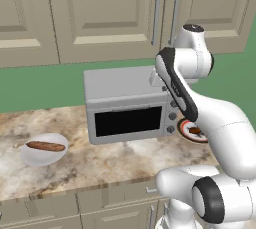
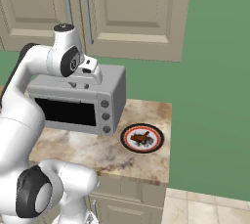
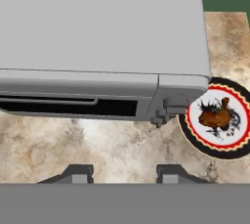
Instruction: Open the toaster oven door. Place the baguette on the top rack in the toaster oven and place the chicken drumstick on the bottom rack.
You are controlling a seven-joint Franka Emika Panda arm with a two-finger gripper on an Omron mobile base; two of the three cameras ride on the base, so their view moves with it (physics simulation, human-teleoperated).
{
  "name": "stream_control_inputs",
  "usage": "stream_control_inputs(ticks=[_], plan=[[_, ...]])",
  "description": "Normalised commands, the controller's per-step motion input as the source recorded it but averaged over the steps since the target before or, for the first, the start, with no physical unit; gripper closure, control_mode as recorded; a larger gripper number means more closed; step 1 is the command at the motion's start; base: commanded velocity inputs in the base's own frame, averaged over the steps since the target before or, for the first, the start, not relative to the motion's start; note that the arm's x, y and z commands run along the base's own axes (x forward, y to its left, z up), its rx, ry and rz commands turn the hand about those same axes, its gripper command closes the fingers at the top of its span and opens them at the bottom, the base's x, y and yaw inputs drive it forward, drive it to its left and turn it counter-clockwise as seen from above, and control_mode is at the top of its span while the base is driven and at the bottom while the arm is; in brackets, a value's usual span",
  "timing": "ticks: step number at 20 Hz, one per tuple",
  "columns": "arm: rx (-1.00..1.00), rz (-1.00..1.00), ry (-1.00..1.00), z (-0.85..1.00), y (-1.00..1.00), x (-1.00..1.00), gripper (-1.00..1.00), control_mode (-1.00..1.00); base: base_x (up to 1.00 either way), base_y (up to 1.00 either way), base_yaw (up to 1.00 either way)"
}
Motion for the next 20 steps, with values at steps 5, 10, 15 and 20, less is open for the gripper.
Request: stream_control_inputs(ticks=[5,10,15,20], plan=[[-0.07,0.02,0.01,-0.15,0.01,-0.02,-1.0,-1.0,0.0,0.0,0.0],[-0.18,0.04,0.0,-0.38,0.01,-0.12,-1.0,-1.0,0.0,0.0,0.0],[-0.25,0.1,0.0,-0.3,0.06,-0.33,-1.0,-1.0,0.0,0.0,0.0],[-0.26,0.21,-0.04,-0.26,0.1,-0.38,-1.0,-1.0,0.0,0.0,0.0]])
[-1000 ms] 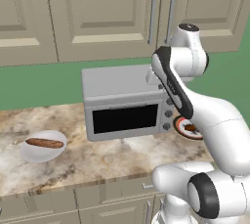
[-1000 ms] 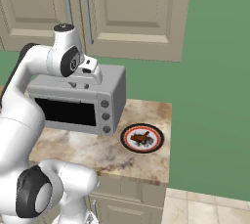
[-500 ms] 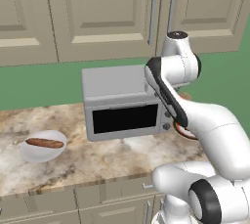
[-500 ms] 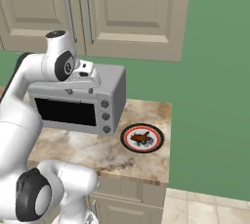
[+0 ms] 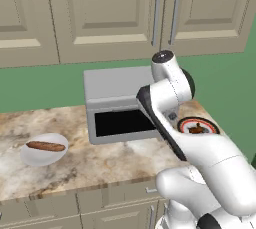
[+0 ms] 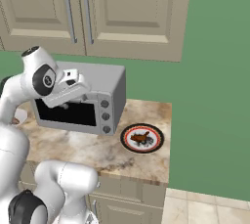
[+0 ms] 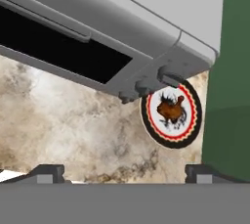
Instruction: Open the toaster oven door. Place the baguette on the top rack in the toaster oven and place the chicken drumstick on the bottom rack.
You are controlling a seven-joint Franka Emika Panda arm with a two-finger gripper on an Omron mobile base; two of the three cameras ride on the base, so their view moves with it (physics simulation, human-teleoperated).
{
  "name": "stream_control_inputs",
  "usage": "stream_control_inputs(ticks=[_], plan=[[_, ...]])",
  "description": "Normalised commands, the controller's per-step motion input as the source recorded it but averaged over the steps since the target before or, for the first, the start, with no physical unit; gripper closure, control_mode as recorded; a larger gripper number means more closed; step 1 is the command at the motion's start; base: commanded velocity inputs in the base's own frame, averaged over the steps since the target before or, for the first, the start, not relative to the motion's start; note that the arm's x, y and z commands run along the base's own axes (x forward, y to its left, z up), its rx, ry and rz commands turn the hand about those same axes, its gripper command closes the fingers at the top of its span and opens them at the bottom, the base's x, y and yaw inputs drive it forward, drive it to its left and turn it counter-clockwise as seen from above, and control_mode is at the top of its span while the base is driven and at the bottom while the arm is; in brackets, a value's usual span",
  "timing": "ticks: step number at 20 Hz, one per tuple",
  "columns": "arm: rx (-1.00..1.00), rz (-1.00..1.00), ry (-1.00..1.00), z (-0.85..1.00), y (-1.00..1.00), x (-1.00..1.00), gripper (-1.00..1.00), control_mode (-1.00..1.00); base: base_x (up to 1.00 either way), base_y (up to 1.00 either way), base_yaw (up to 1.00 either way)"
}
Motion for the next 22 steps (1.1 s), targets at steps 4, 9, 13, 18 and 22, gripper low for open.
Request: stream_control_inputs(ticks=[4,9,13,18,22], plan=[[-0.27,0.28,-0.02,-0.21,0.1,-0.16,-1.0,-1.0,0.0,0.0,0.0],[-0.32,0.21,0.0,-0.09,0.41,-0.01,-1.0,-1.0,0.0,0.0,0.0],[-0.3,0.13,0.0,-0.02,0.51,0.0,-1.0,-1.0,0.0,0.0,0.0],[-0.19,0.04,0.0,-0.11,0.34,0.0,-1.0,-1.0,0.0,0.0,0.0],[-0.24,0.0,-0.01,-0.33,0.58,0.28,-1.0,-1.0,0.0,0.0,0.0]])
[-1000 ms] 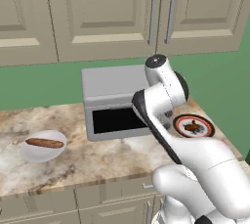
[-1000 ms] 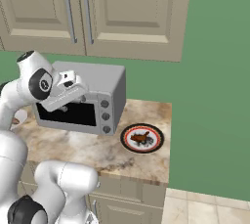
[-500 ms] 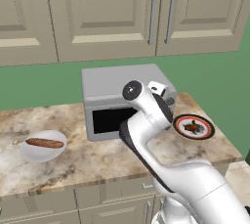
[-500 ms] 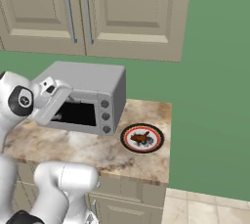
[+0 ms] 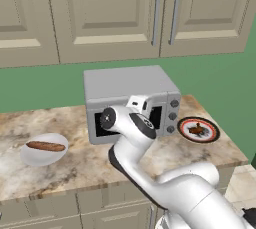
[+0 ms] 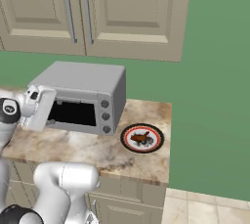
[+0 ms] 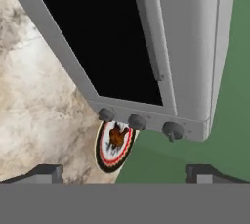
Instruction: Open the toaster oven door. Place the baguette on the top rack in the toaster oven and place the chicken drumstick on the bottom rack.
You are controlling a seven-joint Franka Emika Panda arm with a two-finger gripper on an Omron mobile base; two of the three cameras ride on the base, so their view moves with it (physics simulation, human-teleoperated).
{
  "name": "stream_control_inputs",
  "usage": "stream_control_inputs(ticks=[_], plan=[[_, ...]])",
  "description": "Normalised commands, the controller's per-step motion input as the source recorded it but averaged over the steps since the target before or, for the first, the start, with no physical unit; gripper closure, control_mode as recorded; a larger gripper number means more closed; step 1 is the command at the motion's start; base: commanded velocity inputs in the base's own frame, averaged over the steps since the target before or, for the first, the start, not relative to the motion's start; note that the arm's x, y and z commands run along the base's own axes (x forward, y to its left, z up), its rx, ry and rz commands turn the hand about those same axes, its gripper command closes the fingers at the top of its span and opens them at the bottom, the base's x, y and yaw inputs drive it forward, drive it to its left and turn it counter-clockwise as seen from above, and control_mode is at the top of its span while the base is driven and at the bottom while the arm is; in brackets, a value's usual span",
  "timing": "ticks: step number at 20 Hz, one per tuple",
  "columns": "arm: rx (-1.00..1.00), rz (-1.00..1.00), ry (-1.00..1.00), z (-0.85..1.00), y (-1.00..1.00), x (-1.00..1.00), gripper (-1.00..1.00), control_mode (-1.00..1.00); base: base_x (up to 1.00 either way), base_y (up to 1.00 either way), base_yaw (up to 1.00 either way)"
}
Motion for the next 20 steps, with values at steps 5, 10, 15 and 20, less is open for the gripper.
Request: stream_control_inputs(ticks=[5,10,15,20], plan=[[-0.12,0.01,-0.06,-0.16,0.39,0.22,-1.0,-1.0,0.0,0.0,0.0],[-0.01,0.02,-0.07,-0.04,0.0,0.3,-1.0,-1.0,0.0,0.0,0.0],[-0.09,0.14,-0.26,-0.18,0.0,0.36,-1.0,-1.0,0.0,0.0,0.0],[-0.04,0.1,-0.3,-0.1,0.0,0.02,-1.0,-1.0,0.0,0.0,0.0]])
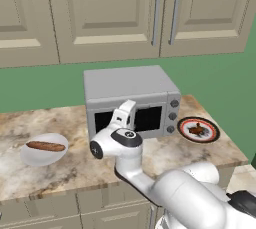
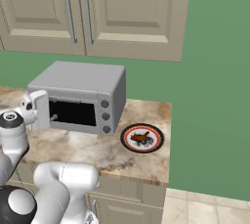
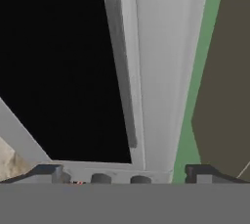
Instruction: Open the toaster oven door. Place the baguette on the top rack in the toaster oven and place the chicken drumstick on the bottom rack.
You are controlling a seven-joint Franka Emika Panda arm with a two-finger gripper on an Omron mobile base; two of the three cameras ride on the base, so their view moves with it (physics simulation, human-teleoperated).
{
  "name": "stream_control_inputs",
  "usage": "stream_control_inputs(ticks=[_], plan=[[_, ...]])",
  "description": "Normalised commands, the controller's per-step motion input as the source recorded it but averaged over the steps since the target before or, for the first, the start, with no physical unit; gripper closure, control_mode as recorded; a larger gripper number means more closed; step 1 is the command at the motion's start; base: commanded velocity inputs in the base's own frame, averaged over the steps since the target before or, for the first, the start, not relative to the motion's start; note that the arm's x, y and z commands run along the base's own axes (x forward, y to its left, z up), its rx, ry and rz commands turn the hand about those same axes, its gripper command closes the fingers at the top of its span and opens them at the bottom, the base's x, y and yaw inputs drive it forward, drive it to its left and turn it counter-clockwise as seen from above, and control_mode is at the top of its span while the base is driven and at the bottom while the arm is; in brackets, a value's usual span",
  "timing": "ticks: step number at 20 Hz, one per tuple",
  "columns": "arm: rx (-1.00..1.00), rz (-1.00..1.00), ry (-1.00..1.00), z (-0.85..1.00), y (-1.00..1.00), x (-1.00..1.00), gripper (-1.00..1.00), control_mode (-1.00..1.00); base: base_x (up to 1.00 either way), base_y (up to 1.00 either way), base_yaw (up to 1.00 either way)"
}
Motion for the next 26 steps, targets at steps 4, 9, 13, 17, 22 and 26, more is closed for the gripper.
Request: stream_control_inputs(ticks=[4,9,13,17,22,26], plan=[[-0.02,0.0,-0.21,-0.02,0.0,0.09,-1.0,-1.0,0.0,0.0,0.0],[-0.04,0.0,-0.16,0.0,0.0,0.1,-1.0,-1.0,0.0,0.0,0.0],[-0.04,0.05,-0.11,0.0,0.0,0.02,-1.0,-1.0,0.0,0.0,0.0],[-0.01,0.06,-0.01,0.0,0.01,0.3,-1.0,-1.0,0.0,0.0,0.0],[-0.02,0.04,0.0,-0.04,0.07,0.33,-1.0,-1.0,0.0,0.0,0.0],[-0.04,0.03,0.0,-0.18,0.02,0.32,-1.0,-1.0,0.0,0.0,0.0]])
